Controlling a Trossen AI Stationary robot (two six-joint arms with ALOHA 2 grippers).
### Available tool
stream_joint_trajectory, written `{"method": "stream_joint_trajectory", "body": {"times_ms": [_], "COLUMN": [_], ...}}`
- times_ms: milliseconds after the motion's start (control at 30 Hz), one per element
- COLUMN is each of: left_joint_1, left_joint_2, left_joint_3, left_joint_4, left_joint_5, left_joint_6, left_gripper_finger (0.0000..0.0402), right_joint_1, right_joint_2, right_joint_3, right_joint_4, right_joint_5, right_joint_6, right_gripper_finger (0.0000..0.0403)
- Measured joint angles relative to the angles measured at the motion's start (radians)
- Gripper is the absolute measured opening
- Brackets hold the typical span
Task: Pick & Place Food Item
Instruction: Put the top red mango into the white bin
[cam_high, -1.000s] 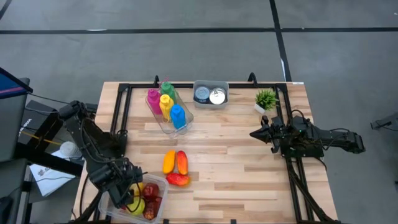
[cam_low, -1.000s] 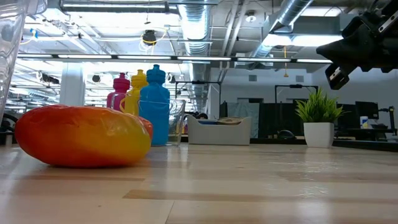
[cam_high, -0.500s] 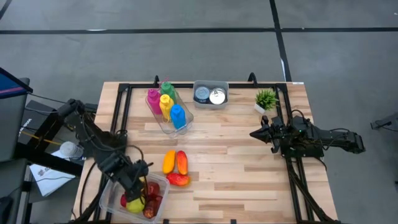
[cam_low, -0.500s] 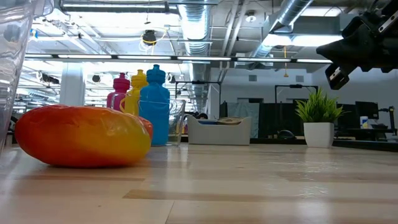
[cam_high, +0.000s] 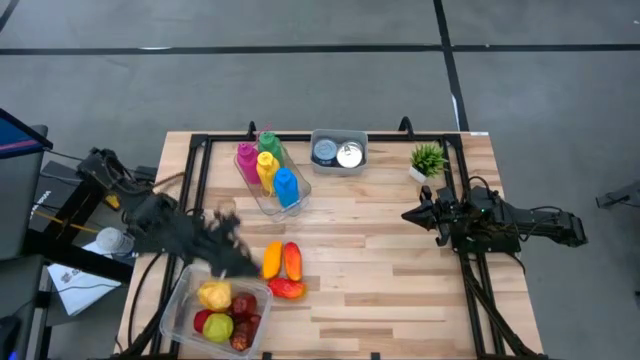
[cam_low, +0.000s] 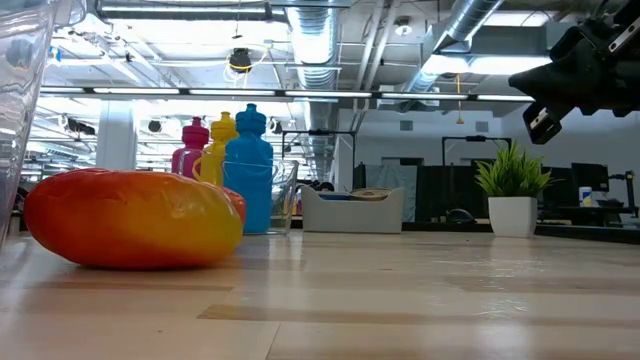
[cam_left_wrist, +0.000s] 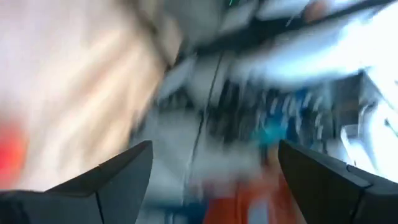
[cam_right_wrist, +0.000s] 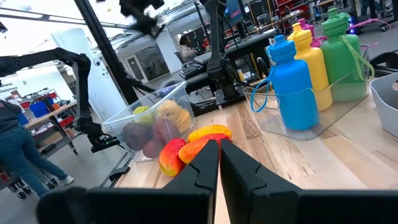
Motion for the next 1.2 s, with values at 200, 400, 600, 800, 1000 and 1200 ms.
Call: {"method": "stream_joint_trajectory", "body": {"times_ms": [200, 400, 600, 800, 1000, 1200], "left_joint_1": [0.101, 0.247, 0.34, 0.39, 0.397, 0.397], "left_joint_2": [0.039, 0.165, 0.307, 0.451, 0.577, 0.676], "left_joint_3": [0.001, 0.0, 0.0, 0.061, 0.307, 0.49], "left_joint_4": [0.132, 0.11, 0.111, -0.01, -0.418, -0.704], "left_joint_5": [-0.21, -0.07, -0.018, 0.051, 0.091, -0.018], "left_joint_6": [0.392, 0.504, 0.553, 0.554, 0.552, 0.436], "left_gripper_finger": [0.0319, 0.0305, 0.0301, 0.0301, 0.0301, 0.0301], "right_joint_1": [0.0, 0.0, 0.0, 0.0, 0.0, 0.0], "right_joint_2": [0.0, 0.0, 0.0, 0.0, 0.0, 0.0], "right_joint_3": [0.0, 0.0, 0.0, 0.0, 0.0, 0.0], "right_joint_4": [0.0, 0.0, 0.0, 0.0, 0.0, 0.0], "right_joint_5": [0.0, 0.0, 0.0, 0.0, 0.0, 0.0], "right_joint_6": [0.0, 0.0, 0.0, 0.0, 0.0, 0.0], "right_gripper_finger": [0.0012, 0.0012, 0.0012, 0.0012, 0.0012, 0.0012]}}
